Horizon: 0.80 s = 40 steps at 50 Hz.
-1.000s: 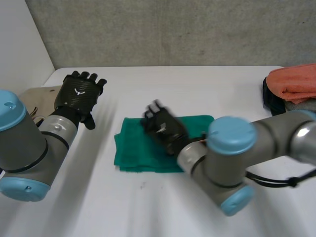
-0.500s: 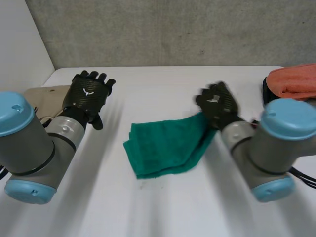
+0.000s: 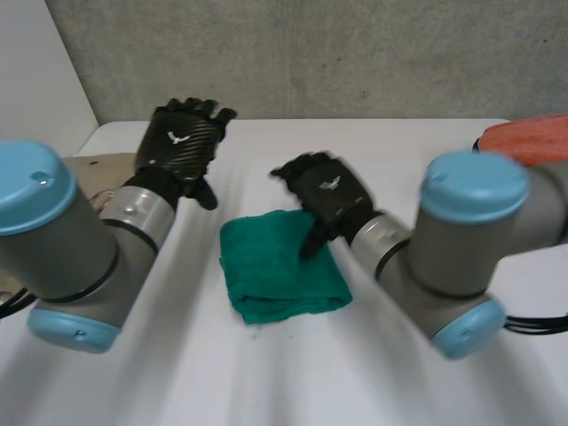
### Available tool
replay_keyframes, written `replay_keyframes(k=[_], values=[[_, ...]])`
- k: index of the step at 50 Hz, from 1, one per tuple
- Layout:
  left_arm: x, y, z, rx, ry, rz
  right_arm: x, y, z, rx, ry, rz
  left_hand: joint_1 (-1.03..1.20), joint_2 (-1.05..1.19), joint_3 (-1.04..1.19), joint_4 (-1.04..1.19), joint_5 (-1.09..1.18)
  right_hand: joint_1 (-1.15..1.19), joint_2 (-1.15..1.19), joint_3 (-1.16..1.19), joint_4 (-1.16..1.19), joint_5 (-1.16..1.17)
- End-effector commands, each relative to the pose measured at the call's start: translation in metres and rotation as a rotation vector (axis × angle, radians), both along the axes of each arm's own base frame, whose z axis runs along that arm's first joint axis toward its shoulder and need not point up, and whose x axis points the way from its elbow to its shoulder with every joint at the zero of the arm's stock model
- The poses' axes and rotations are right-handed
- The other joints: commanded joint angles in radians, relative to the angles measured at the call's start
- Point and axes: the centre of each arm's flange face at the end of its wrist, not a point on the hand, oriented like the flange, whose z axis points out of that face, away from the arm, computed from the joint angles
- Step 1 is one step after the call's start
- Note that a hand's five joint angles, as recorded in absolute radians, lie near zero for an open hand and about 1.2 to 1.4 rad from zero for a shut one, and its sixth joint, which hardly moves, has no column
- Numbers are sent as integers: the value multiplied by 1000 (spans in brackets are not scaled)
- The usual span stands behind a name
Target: Fold the laundry.
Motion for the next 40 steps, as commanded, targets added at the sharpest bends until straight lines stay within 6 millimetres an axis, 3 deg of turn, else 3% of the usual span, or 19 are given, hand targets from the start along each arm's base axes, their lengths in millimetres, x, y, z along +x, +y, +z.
replay_keyframes(k=[1, 8, 18, 24, 29, 33, 36, 40], values=[[-46, 22, -21, 128, 8, -72, -16, -27, 1, 168, -10, -90, -7, -30, -28, -22, -43, -53, -44, -37, -35, -42], [-41, 17, -60, 296, -101, 97, -8, -43, -24, 281, 51, -78, -7, -30, -28, -22, -43, -53, -44, -37, -35, -42], [-32, 22, -99, 425, -225, 127, -6, -46, -72, 416, 172, -83, -7, -30, -28, -22, -43, -53, -44, -37, -35, -42], [-28, 24, -112, 469, -269, 130, -10, -49, -67, 327, 250, -97, -7, -30, -28, -22, -43, -53, -44, -37, -35, -42], [-30, 21, -101, 449, -243, 107, -13, -47, -29, 148, 291, -128, -7, -30, -28, -22, -43, -53, -44, -37, -35, -42], [-33, 16, -66, 387, -171, 46, -15, -44, -13, 26, 275, -128, -10, -33, -31, -24, -46, -53, -44, -37, -35, -42], [-34, 11, -41, 337, -117, -14, -18, -38, -7, -43, 268, -130, -13, -36, -34, -27, -49, -53, -44, -37, -35, -42], [-35, 4, -16, 290, -70, -93, -22, -11, -13, -94, 288, -92, -14, -36, -35, -28, -49, -53, -44, -37, -35, -42]])
